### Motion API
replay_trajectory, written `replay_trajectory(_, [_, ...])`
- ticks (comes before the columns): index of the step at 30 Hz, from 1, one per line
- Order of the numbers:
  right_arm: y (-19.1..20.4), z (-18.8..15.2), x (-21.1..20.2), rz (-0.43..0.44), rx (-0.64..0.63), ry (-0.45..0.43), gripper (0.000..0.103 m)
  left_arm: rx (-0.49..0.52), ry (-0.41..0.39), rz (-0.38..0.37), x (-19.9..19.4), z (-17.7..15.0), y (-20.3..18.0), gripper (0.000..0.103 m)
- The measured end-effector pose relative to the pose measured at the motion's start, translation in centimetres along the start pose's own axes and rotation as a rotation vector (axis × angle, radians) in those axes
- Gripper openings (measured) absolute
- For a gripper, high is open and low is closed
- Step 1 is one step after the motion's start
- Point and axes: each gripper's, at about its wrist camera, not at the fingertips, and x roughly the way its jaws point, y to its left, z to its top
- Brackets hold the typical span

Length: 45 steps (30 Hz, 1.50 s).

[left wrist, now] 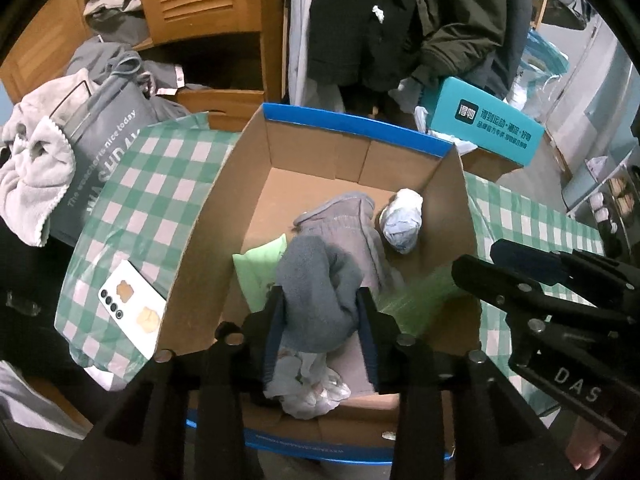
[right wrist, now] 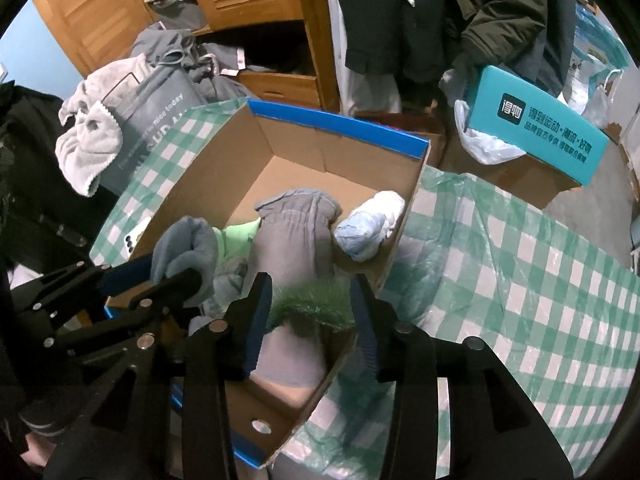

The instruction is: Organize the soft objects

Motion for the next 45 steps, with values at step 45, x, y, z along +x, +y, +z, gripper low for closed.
replay_trajectory(45, [-7.8, -4.1, -10.0, -0.108, 0.144, -0.179, 0.07, 0.166, -0.109, -0.052, -5.9, 0.5, -7.9, 0.067])
